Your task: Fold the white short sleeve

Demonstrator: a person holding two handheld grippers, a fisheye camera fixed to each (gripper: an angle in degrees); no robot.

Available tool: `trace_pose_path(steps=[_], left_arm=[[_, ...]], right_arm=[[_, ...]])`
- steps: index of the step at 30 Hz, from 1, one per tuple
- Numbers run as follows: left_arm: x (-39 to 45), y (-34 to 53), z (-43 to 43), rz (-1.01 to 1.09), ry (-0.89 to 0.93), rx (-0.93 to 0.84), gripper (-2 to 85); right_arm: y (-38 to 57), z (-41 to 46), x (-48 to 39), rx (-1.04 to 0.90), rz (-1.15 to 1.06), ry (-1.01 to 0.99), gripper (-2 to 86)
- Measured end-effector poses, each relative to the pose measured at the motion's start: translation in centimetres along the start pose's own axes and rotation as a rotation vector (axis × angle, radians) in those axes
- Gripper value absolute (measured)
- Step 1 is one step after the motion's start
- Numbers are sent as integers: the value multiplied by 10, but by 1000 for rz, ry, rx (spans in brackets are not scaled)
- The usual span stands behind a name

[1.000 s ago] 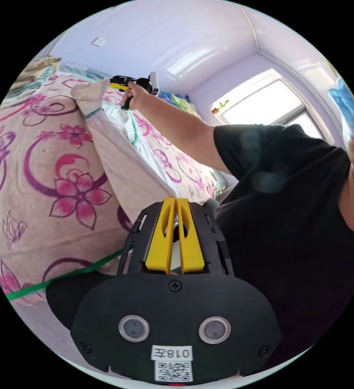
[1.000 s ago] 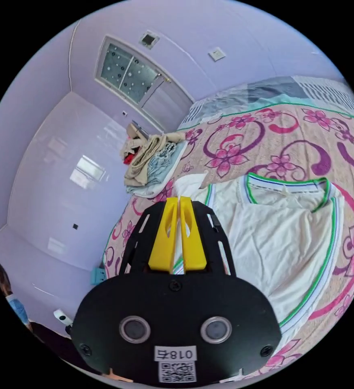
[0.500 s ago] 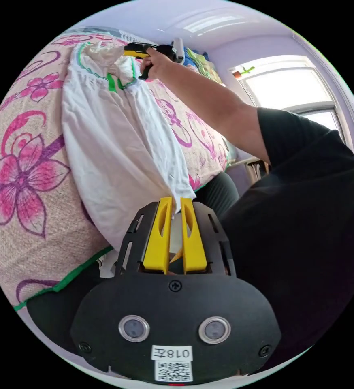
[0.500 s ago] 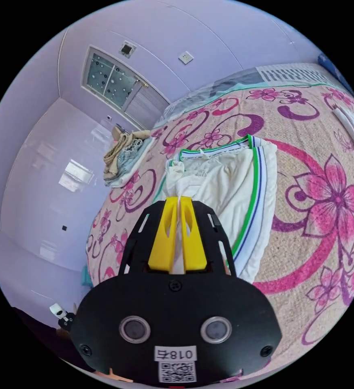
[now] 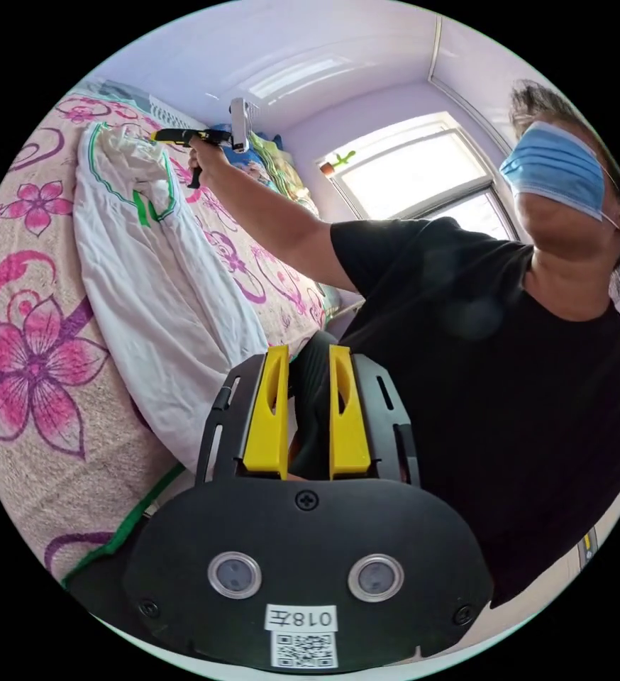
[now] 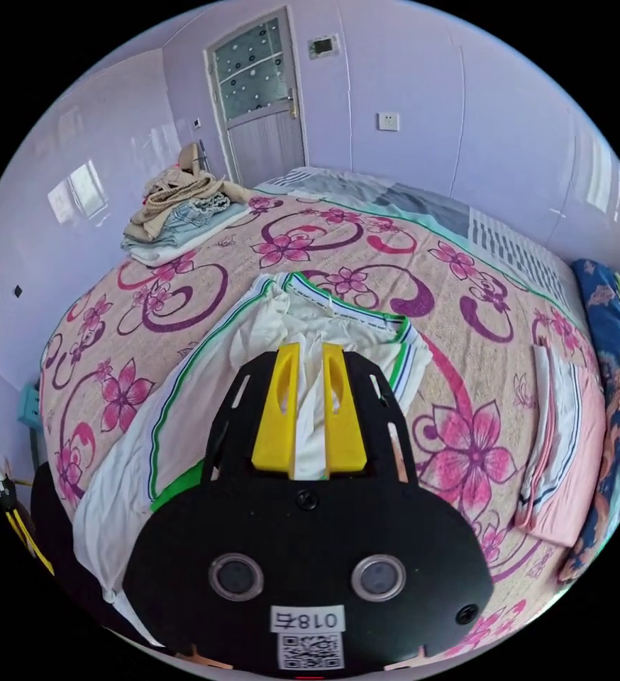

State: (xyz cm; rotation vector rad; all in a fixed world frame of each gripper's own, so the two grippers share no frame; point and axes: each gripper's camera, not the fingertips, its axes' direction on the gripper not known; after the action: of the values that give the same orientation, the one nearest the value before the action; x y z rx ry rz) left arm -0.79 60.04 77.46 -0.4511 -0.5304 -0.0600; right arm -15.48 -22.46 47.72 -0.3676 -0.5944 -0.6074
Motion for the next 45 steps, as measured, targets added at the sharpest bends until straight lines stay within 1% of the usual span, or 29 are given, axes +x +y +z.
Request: trace_pose_path(steps=[4,8,10,13,15,19,21,24,25,27,29,32,34,37,38,42,45], left_arm=[[-16,9,-1,-23,-1,25,86],[-26,20,1,-32,-7,13,84],[-30,25,0,-35,-4,19,83],[-35,35,-4,-41,1,43,80],[-37,41,-5,-42,7,54,79],[-40,52,-3,-54,11,65,78],[-40,55,-1,-58,11,67,78],[-40,59,2,-67,9,68,78],[-39,61,3,-70,7,69,78],[-38,63,3,-73,2,69,78],[-35,66,3,-75,0,76,78],[-32,71,1,-80,-6,85,77],[-29,74,0,-79,-9,94,78],[-24,78,-1,-78,-3,107,78],[-21,79,0,-77,-1,106,78],[-9,79,7,-71,-7,83,78],[5,77,12,-64,-18,71,78]], right_arm=[[-27,43,-15,-112,-79,67,63],[-28,67,-24,-183,-118,95,52],[-22,66,-30,-165,-134,90,18],[-15,54,-41,-109,-156,204,4],[-11,44,-44,-71,-148,225,2],[-4,24,-40,-7,-77,291,0],[-3,22,-38,-8,-57,296,2],[-1,23,-30,-42,46,374,10],[-1,30,-23,-103,84,341,17],[2,37,-12,-168,160,340,35],[9,29,-7,-130,211,297,52],[23,1,-12,-13,262,281,63],[44,-24,-29,77,235,192,63],[80,-39,-58,79,149,61,57],[88,-40,-64,66,132,54,56],[132,-30,-96,-11,12,138,50],[143,-24,-106,-27,-7,103,54]])
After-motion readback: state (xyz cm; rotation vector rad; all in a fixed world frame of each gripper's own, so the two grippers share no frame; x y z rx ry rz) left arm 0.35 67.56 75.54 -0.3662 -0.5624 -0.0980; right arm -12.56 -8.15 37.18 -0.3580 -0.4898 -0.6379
